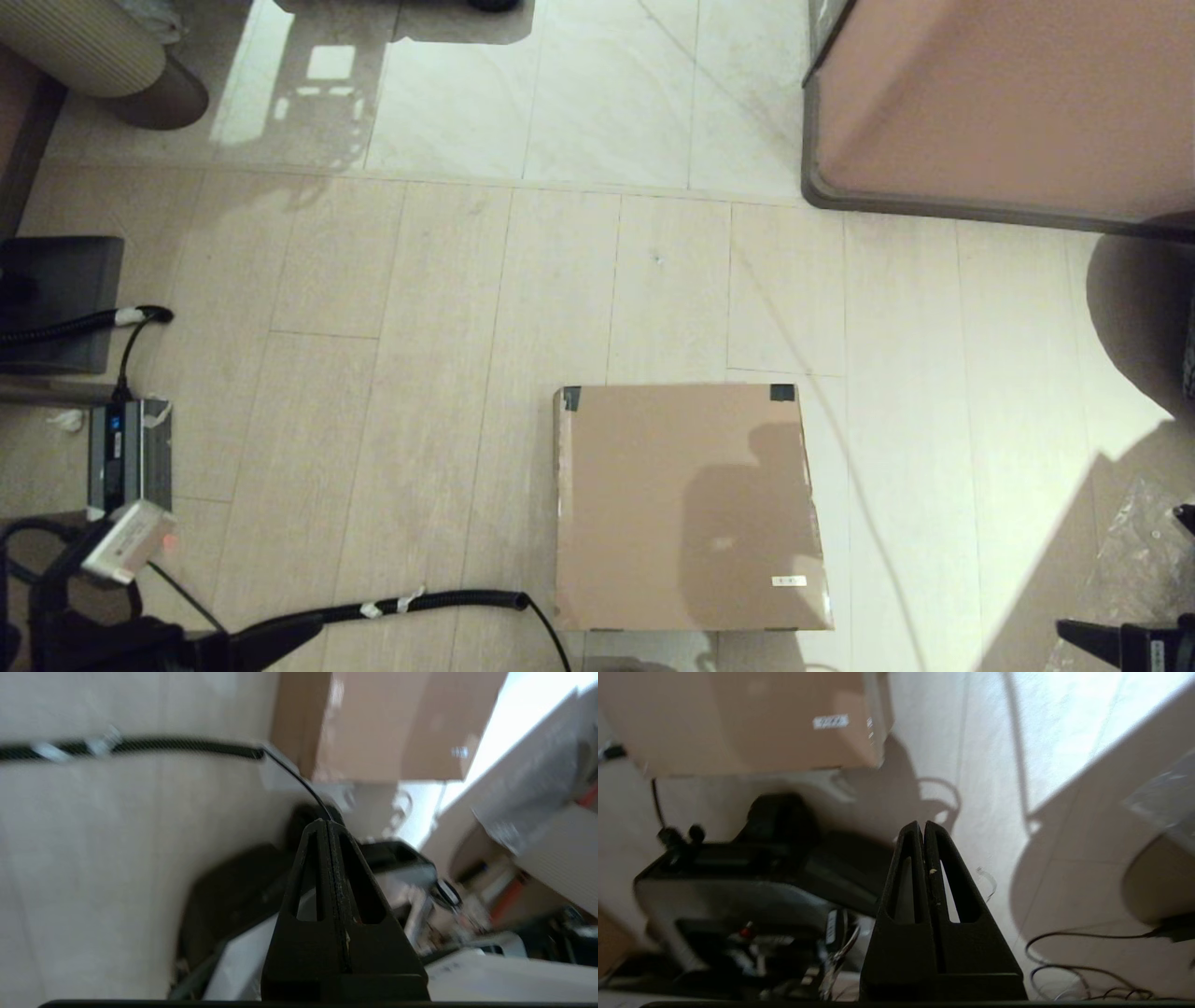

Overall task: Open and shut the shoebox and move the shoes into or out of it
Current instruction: Open the shoe box

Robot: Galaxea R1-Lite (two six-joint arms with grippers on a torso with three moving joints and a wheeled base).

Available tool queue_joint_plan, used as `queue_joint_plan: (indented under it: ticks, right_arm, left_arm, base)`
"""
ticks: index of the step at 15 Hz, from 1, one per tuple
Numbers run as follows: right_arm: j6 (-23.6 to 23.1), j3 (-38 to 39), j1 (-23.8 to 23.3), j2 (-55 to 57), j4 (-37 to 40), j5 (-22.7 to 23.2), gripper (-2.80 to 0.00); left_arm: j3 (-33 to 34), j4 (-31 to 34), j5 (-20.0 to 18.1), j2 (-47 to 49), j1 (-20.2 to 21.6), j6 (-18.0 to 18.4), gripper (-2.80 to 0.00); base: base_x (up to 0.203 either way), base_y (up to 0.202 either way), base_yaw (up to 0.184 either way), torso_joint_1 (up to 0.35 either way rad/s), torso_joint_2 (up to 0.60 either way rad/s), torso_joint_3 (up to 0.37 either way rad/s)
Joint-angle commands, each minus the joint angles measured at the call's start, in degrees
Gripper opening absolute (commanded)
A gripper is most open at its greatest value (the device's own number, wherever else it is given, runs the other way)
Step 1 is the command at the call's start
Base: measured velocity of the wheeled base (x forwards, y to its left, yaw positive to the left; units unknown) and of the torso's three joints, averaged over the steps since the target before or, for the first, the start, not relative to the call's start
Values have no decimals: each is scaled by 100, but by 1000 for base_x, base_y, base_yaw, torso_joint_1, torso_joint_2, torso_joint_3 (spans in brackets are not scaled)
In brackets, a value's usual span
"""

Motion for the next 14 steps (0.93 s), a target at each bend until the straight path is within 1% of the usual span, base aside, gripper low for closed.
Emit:
queue_joint_plan:
  ticks: [1,3,5,7,10,12,14]
  right_arm:
    - [19,-53,-5,826,-219,269,-280]
    - [33,-27,-15,1386,-775,569,-280]
    - [42,-48,-43,2098,-1471,832,-280]
    - [40,-82,-61,2914,-2320,970,-280]
    - [38,-82,-68,4041,-3499,1070,-280]
    - [39,-69,-82,4694,-3976,1191,-280]
    - [40,-132,-148,5305,-4506,1240,-280]
  left_arm:
    - [26,-259,-189,776,-6,-10,-280]
    - [21,-660,-289,1411,-75,-14,-280]
    - [-27,-1215,-321,2179,-237,-16,-280]
    - [-50,-1939,-328,2984,-430,-13,-280]
    - [-147,-2840,-323,4074,-761,-5,-280]
    - [-318,-3380,-308,4858,-937,-3,-280]
    - [-566,-4109,-186,5637,-1097,-7,-280]
  base:
    - [0,0,0,0,0,0]
    - [0,0,0,0,0,0]
    - [0,0,0,0,0,0]
    - [0,0,0,0,0,0]
    - [0,0,0,0,0,0]
    - [0,0,0,0,0,0]
    - [0,0,0,0,0,0]
